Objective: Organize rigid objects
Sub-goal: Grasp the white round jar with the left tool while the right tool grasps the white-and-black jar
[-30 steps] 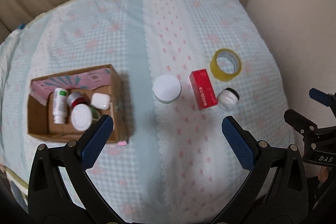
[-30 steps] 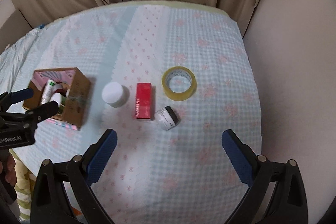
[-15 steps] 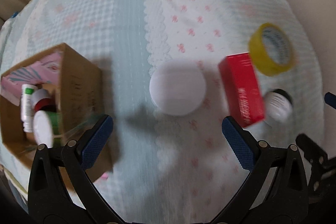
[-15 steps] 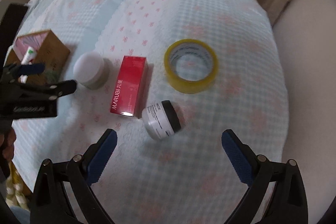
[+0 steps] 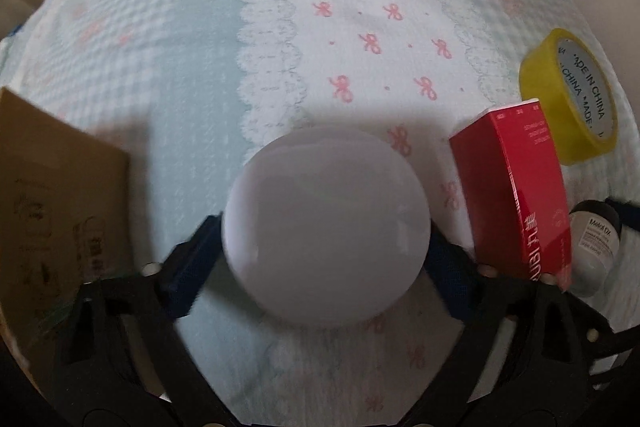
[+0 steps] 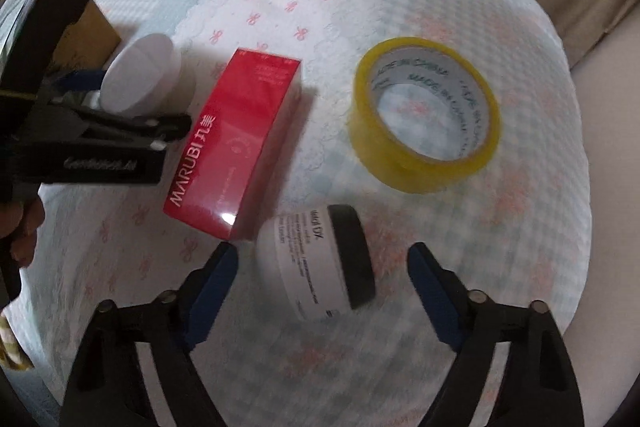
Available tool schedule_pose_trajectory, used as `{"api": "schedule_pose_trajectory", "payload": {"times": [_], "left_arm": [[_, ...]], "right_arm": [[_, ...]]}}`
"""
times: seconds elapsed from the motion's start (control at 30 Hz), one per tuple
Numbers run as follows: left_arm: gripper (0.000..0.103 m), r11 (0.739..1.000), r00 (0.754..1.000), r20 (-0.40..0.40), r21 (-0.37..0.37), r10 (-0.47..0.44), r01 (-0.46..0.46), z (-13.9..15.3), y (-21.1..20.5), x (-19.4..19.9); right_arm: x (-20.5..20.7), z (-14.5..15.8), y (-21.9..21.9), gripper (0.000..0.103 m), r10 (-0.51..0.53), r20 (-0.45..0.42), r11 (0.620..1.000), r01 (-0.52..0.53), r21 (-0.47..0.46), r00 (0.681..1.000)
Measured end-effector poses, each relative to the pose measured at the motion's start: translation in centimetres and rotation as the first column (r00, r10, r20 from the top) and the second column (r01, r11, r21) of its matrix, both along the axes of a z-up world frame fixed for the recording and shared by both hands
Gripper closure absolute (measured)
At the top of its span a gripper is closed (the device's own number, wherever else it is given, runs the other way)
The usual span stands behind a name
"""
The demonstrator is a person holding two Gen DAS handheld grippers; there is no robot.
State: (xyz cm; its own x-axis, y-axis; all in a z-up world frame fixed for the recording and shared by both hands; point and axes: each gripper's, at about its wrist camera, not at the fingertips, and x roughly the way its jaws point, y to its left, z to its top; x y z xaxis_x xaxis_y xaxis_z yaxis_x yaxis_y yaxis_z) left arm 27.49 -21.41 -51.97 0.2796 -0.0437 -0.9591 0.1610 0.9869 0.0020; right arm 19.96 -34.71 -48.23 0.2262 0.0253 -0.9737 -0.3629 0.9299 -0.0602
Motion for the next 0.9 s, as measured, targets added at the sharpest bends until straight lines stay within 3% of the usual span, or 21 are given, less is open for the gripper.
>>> {"api": "schedule_pose_trajectory", "payload": {"times": [0.03, 0.1, 0.17, 0.6, 0.73, 0.9], "left_arm": [[0.014, 1.0, 1.0, 0.005, -0.003, 0.001, -0.001, 0.0, 0.0, 0.1], [0.026, 1.0, 1.0, 0.016, -0.006, -0.009, 0.009, 0.1, -0.1, 0.3], [0.035, 1.0, 0.999, 0.029, 0.005, -0.026, 0.026, 0.5, -0.4, 0.2], [0.035, 1.0, 1.0, 0.01, 0.015, -0.023, 0.023, 1.4, -0.5, 0.4], [0.035, 0.999, 0.998, 0.034, 0.012, -0.046, 0.046, 3.5, -0.9, -0.8], [0.035, 0.998, 0.994, 0.096, -0.035, -0.057, 0.061, 8.5, -1.1, -2.5]], "right_arm": [[0.1, -0.2, 0.0, 0.044, 0.003, -0.013, 1.0, -0.003, 0.006, 1.0], [0.3, -0.4, -0.2, 0.053, -0.008, -0.023, 1.0, 0.008, 0.006, 1.0], [0.6, -0.3, -0.8, 0.054, -0.027, -0.03, 0.999, 0.028, 0.032, 0.999], [0.9, 0.8, -1.8, 0.055, -0.121, -0.027, 0.991, 0.122, 0.053, 0.992], [0.9, 2.8, -3.1, 0.055, -0.178, 0.001, 0.982, 0.178, 0.068, 0.984], [-1.5, 6.8, -4.2, 0.055, -0.227, 0.06, 0.972, 0.223, 0.071, 0.972]]}}
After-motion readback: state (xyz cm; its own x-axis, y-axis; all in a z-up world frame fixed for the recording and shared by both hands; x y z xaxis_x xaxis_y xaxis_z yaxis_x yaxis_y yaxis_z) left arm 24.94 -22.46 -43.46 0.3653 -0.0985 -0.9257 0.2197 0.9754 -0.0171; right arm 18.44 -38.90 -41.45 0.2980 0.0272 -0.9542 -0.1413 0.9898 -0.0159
